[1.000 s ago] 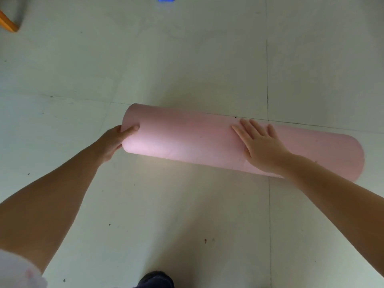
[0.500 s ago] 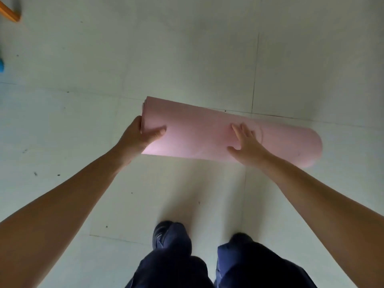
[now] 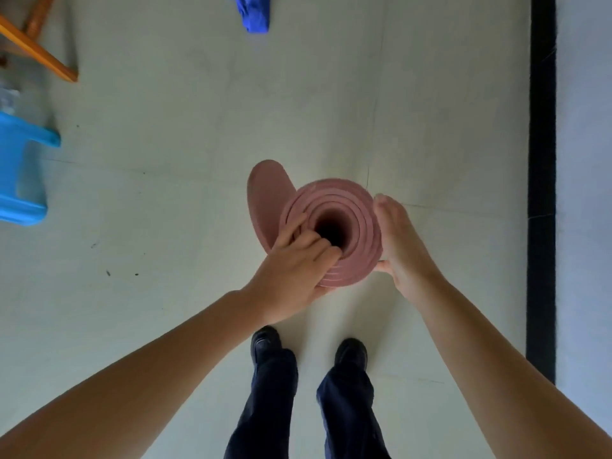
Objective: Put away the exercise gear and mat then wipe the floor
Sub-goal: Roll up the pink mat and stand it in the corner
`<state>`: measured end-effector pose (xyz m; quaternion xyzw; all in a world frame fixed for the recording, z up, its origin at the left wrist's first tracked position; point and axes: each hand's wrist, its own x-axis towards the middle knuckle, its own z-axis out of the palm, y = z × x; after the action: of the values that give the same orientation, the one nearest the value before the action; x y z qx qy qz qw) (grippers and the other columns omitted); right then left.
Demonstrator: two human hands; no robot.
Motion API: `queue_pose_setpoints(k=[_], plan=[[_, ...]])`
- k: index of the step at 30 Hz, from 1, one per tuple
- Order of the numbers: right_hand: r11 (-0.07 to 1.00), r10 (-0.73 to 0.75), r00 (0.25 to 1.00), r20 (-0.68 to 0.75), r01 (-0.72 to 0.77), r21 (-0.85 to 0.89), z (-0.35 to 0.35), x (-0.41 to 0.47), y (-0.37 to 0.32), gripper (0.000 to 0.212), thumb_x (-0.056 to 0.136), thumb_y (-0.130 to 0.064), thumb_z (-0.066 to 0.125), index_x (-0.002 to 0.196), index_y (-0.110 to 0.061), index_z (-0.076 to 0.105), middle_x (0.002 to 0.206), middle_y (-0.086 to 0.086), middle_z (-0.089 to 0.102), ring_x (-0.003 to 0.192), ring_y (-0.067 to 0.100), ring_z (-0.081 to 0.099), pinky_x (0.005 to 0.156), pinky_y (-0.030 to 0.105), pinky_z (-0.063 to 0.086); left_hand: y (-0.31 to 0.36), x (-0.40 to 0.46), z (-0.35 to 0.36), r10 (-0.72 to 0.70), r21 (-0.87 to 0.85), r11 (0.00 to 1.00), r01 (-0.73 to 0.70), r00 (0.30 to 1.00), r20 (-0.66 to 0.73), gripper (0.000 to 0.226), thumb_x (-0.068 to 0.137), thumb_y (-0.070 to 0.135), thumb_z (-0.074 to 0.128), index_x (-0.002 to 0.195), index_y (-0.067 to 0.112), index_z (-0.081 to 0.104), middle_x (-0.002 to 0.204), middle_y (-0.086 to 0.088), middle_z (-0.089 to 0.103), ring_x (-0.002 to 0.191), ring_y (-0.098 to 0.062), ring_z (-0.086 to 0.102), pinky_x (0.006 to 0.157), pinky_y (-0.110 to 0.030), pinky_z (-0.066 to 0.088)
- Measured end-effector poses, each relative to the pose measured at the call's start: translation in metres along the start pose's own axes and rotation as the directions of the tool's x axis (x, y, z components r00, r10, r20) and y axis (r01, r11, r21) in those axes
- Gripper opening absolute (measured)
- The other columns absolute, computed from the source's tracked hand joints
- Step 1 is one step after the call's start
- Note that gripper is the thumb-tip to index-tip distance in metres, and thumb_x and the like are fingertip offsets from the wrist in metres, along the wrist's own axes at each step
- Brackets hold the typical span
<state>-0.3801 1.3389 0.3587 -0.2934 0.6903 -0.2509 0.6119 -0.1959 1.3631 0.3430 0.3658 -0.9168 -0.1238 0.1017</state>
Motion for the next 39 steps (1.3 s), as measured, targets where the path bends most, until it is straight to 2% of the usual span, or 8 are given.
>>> queue_pose_setpoints(k=[9,13,18,21,24,28,32,39], plan=[[0.751,-0.206,0.979,0.001,0.159,-0.642,0.036,-0.014,0.015,0.064,0.088,-0.019,0.054,0.143,-0.024,0.021,0.120,0.015,0.048,0.080,0.024,0.053,0.070,0.035,0.051,-0.017,-0.042,0.009,0.195,0.205,0.960,-0.190,0.981,-0.004,0.041,0.086,0.028,0.059,0.124,0.013,0.053,0.122,-0.007,0.055,0.118,-0.025,0.048,0.110,-0.064,0.018],[0.751,-0.183,0.983,-0.004,0.137,-0.646,0.043,-0.002,0.004,0.063,0.088,-0.015,0.054,0.142,-0.027,0.023,0.116,0.013,0.047,0.075,0.025,0.054,0.065,0.033,0.047,-0.063,-0.064,-0.007,-0.268,0.278,0.923,0.266,0.963,-0.033,0.106,0.070,0.047,0.074,0.152,0.021,0.012,0.152,-0.016,0.023,0.141,-0.033,0.019,0.106,-0.070,0.007],[0.728,-0.170,0.985,0.022,0.140,-0.671,0.049,-0.010,0.006,0.064,0.087,-0.014,0.055,0.142,-0.027,0.025,0.117,0.014,0.048,0.076,0.025,0.055,0.067,0.032,0.045,-0.076,-0.054,-0.026,-0.900,-0.413,0.108,0.904,0.266,0.347,0.100,0.082,0.057,0.058,0.151,0.028,-0.009,0.160,-0.011,0.000,0.146,-0.033,0.011,0.113,-0.054,0.020],[0.708,-0.184,0.982,0.047,0.166,-0.687,0.057,-0.020,0.012,0.062,0.088,-0.014,0.055,0.141,-0.026,0.025,0.119,0.013,0.047,0.077,0.025,0.055,0.069,0.033,0.046,-0.062,-0.038,-0.014,-0.450,-0.572,-0.285,0.769,0.420,0.788,0.077,0.077,0.080,0.036,0.144,0.042,0.030,0.150,-0.003,0.039,0.136,-0.031,0.037,0.104,-0.058,0.036],[0.701,-0.186,0.981,0.047,0.166,-0.693,0.055,-0.023,0.014,0.063,0.089,-0.015,0.055,0.142,-0.026,0.024,0.122,0.012,0.047,0.078,0.023,0.053,0.069,0.030,0.043,-0.044,-0.025,-0.014,-0.383,-0.653,-0.189,0.734,0.557,0.737,0.062,0.079,0.077,0.043,0.132,0.044,0.044,0.135,0.006,0.055,0.123,-0.019,0.053,0.097,-0.052,0.045],[0.705,-0.241,0.969,0.052,0.211,-0.677,0.047,-0.032,0.023,0.068,0.088,-0.024,0.059,0.145,-0.028,0.023,0.130,0.009,0.045,0.087,0.020,0.056,0.070,0.028,0.044,-0.028,-0.026,-0.010,-0.601,-0.567,0.030,0.823,0.468,0.648,0.081,0.071,0.046,0.078,0.137,0.028,0.035,0.122,0.007,0.057,0.112,-0.017,0.057,0.098,-0.039,0.047],[0.910,-0.059,0.968,-0.243,-0.047,-0.411,0.049,-0.055,0.042,0.076,0.082,-0.035,0.067,0.144,-0.027,0.024,0.129,0.003,0.043,0.089,0.016,0.049,0.073,0.028,0.041,-0.004,-0.034,-0.014,-0.637,-0.590,0.016,0.808,0.463,0.616,0.061,0.078,0.017,0.072,0.130,0.027,0.042,0.113,0.003,0.061,0.101,-0.018,0.061,0.087,-0.031,0.051],[0.892,0.024,0.996,-0.091,-0.062,-0.447,0.025,-0.096,0.032,0.041,0.083,-0.015,0.058,0.122,-0.019,0.047,0.094,-0.001,0.059,0.085,0.022,0.059,0.066,0.027,0.047,0.045,-0.046,-0.039,-0.690,-0.586,0.020,0.810,0.436,0.578,0.061,0.078,0.016,0.068,0.132,0.028,0.044,0.106,0.007,0.061,0.091,-0.013,0.060,0.075,-0.022,0.048]])
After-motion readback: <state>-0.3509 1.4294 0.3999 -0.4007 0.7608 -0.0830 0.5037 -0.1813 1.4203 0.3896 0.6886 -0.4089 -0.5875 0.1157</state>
